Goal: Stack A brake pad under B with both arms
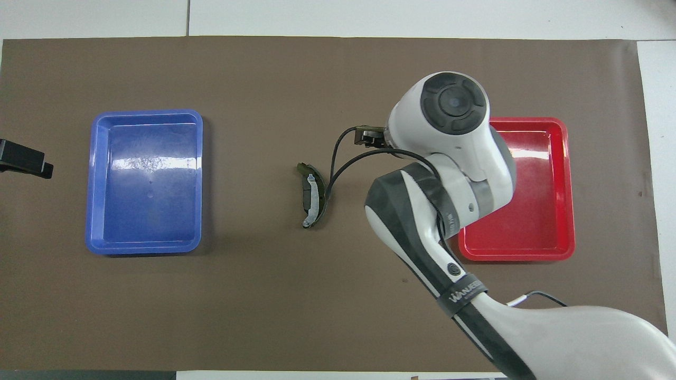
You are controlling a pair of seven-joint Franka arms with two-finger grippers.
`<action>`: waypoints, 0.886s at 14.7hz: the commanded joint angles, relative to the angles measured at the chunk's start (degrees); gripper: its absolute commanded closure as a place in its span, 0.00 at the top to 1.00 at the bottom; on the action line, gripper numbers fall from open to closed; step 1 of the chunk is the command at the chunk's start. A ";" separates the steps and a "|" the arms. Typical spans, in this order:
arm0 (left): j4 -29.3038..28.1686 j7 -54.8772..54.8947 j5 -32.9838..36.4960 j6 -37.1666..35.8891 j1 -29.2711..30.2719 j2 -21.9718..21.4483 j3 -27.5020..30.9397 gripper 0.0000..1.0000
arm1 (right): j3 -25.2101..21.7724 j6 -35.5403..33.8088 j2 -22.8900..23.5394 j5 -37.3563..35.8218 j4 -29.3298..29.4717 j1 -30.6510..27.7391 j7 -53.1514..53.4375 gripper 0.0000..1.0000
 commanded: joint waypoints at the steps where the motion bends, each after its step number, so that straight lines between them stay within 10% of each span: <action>1: -1.08 0.40 0.18 -0.50 0.13 -1.22 0.01 0.99 | 0.88 -2.52 -3.96 -2.12 -2.39 -5.87 -2.43 1.00; 13: -1.08 0.40 0.18 -0.59 0.13 -1.22 0.10 0.99 | 0.97 -24.94 -16.36 -2.31 -4.06 -24.42 -29.59 1.00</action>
